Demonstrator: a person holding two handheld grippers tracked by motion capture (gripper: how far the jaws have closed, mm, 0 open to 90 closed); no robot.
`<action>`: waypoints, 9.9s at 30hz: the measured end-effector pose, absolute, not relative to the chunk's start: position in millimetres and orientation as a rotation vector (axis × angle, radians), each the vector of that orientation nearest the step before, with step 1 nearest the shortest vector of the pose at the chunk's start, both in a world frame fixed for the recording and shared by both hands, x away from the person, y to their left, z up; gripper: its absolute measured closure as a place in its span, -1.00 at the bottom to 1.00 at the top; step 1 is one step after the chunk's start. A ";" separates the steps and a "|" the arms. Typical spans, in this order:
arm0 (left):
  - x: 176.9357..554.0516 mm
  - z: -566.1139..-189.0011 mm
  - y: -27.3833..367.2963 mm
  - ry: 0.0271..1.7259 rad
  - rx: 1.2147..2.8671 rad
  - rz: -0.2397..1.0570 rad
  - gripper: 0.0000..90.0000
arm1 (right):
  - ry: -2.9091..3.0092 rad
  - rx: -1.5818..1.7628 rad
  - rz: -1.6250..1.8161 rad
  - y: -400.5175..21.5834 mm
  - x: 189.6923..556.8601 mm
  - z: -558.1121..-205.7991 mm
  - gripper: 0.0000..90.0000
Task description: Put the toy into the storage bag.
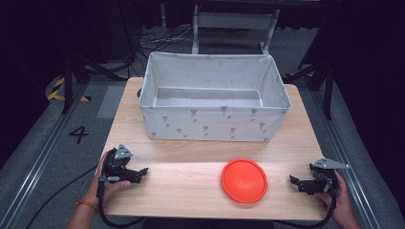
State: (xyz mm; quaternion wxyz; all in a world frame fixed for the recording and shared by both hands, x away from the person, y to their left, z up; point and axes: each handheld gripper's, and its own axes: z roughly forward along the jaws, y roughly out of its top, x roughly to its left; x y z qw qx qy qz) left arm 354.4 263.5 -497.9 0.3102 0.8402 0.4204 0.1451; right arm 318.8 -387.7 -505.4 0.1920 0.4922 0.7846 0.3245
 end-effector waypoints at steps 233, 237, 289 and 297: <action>352.1 -498.1 265.5 1.131 2.206 0.396 -0.99 | 2.291 0.630 1.072 -264.9 495.3 -198.6 0.83; 351.9 -498.1 265.4 1.132 2.205 0.394 -0.99 | 2.304 0.623 1.063 -261.3 503.0 -205.8 0.83; 351.0 -498.2 264.7 1.148 2.198 0.401 -0.99 | 2.862 0.248 0.559 -224.6 527.6 -292.5 0.80; 351.0 -498.2 264.7 1.149 2.197 0.401 -0.99 | 2.944 0.225 0.514 -220.8 530.5 -301.7 0.78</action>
